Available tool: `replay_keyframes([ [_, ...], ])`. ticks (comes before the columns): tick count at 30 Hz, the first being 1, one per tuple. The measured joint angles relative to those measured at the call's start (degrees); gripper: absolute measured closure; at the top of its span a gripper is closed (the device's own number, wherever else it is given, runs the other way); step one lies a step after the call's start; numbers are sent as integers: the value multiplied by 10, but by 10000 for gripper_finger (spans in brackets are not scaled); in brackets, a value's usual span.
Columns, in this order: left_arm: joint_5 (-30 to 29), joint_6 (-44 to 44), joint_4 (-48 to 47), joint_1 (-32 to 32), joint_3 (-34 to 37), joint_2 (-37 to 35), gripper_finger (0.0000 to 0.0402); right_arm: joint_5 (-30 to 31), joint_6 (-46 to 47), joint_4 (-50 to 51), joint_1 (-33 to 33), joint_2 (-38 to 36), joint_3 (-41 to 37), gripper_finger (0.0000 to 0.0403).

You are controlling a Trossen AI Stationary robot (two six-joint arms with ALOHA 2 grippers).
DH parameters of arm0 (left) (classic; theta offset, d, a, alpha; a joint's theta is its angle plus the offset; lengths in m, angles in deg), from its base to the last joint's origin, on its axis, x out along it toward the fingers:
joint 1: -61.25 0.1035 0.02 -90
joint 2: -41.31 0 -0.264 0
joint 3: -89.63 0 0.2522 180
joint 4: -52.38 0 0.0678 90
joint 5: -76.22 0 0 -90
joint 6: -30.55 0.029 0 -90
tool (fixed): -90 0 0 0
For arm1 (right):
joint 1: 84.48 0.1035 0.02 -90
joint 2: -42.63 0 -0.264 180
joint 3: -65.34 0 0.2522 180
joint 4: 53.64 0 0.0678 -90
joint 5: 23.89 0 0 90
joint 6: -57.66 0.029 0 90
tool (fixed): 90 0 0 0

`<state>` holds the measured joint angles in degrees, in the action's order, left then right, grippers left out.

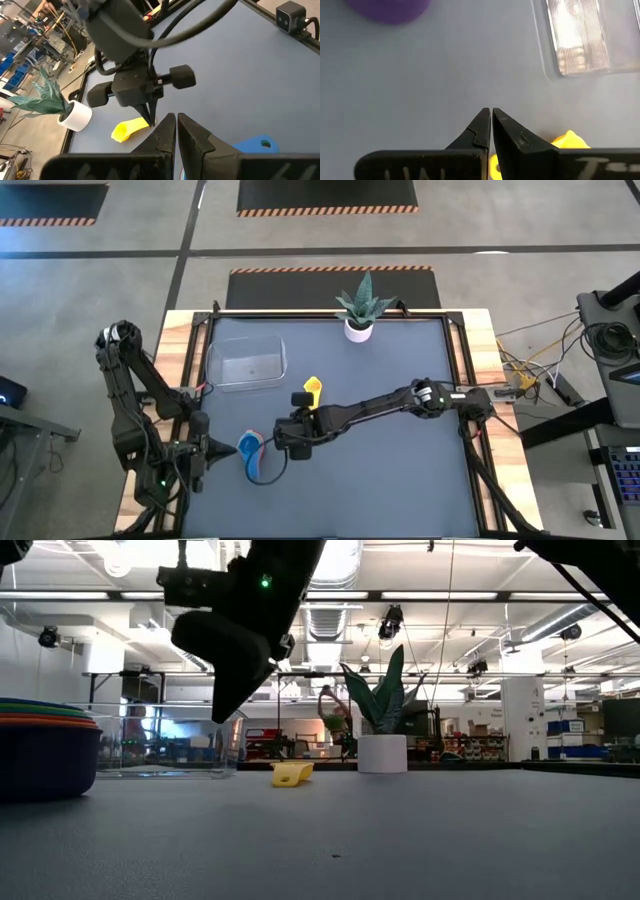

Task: Nest measuring cups in basket
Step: Stack the yellow measuring cup on top of the blue measuring cup

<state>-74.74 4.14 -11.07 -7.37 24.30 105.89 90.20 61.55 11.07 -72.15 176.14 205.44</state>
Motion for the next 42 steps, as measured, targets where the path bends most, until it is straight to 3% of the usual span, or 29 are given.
replay_keyframes([
  [10, 20, -4, -1, 0, 0, 1, 402, 1, -11, -6, -2, -57, -28, 394],
  [15, 20, -4, -1, 0, 0, 0, 402, 1, -30, -114, -3, -107, -136, 394],
  [25, 20, -4, -1, 0, 0, 0, 402, 6, 33, -390, -12, -217, -368, 394],
  [30, 20, -4, -1, 0, 0, 0, 402, 64, 65, -515, -11, -242, -469, 394],
  [35, 20, -4, -1, 0, 0, 0, 402, 93, 135, -576, -10, -243, -536, 394],
  [42, 20, -4, -1, 0, 0, 0, 402, 93, 207, -580, -9, -243, -558, 394],
])
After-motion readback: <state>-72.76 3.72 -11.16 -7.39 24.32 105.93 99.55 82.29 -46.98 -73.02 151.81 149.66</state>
